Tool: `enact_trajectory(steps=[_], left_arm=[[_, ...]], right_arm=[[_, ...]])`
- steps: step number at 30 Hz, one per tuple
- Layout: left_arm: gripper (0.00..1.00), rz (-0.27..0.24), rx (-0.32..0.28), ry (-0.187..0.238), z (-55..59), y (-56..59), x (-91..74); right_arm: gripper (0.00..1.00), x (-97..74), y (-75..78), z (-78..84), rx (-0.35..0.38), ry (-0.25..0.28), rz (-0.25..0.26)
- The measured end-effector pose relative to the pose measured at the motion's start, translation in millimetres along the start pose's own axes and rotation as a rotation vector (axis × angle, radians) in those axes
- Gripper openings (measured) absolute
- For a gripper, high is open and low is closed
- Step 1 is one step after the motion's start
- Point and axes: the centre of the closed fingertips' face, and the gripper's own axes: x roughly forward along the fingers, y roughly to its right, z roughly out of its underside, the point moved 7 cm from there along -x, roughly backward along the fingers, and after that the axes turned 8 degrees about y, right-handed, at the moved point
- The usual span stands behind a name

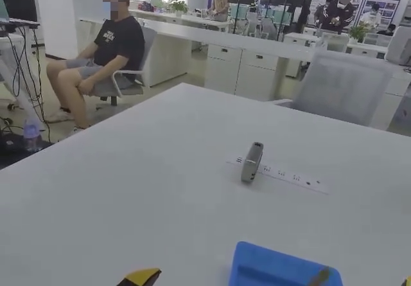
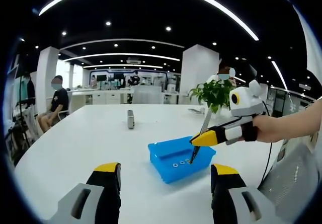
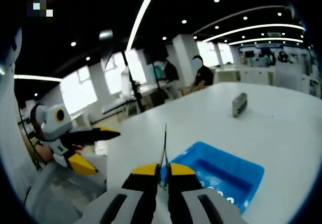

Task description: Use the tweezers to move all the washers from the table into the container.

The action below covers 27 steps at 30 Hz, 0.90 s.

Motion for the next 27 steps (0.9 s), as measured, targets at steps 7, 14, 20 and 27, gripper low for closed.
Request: enact_trajectory(steps=[7, 14, 20, 27], left_arm=[[0.74, 0.005, -0.002, -0.002, 0.2, 0.6, 0.3], [0.73, 0.006, -0.007, -0.001, 0.1, 0.6, 0.2], [0.73, 0.011, -0.003, -0.006, 0.3, 1.2, 0.5], [0.73, 0.008, -0.009, -0.003, 0.0, 0.7, 0.4]], right_arm=[[0.03, 24.5, 24.1, -1.6, 0.011, -0.013, 0.024], [0.03, 52.1, 40.4, 10.3, 0.049, -0.067, 0.049], [0.03, 60.5, 42.8, 21.2, 0.024, -0.127, 0.049], [0.03, 59.4, 46.9, 28.2, -0.029, -0.179, 0.055]])
